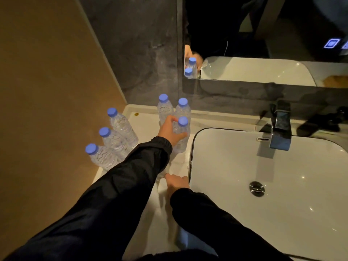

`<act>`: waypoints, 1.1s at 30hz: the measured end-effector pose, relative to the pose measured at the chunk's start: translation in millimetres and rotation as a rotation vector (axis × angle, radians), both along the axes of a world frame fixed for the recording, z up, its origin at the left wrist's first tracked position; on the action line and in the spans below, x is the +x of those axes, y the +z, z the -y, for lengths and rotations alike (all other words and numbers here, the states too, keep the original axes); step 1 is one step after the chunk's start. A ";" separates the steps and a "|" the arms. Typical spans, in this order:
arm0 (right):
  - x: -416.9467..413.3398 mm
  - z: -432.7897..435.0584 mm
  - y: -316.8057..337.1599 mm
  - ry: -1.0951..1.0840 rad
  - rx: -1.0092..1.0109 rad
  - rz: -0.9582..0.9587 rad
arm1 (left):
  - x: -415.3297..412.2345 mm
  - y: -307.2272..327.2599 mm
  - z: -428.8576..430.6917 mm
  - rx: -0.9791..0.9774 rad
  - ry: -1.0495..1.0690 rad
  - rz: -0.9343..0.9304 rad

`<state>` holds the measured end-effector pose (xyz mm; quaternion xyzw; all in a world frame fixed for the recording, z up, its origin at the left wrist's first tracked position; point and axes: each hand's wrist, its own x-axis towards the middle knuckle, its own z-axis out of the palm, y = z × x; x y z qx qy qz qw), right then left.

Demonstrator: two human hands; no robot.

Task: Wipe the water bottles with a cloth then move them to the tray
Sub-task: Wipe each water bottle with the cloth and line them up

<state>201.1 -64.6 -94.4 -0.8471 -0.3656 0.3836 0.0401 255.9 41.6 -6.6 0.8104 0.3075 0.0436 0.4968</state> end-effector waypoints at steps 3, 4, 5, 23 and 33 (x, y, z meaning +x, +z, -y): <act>-1.0 -3.7 -2.3 0.028 -0.018 0.017 | -9.4 -1.1 -5.7 0.012 0.011 0.013; -1.1 -4.7 -2.9 0.031 -0.021 0.023 | -11.4 -0.2 -7.1 0.003 0.022 0.020; -1.4 -5.3 -2.9 0.032 -0.023 0.026 | -12.9 1.6 -8.6 -0.014 0.025 0.019; -12.1 -6.7 -1.0 0.030 0.030 0.079 | -67.7 11.6 -32.3 -0.503 0.744 0.178; -16.1 -33.4 -12.9 0.045 -0.018 0.102 | -237.8 21.2 -16.2 -0.732 1.038 0.428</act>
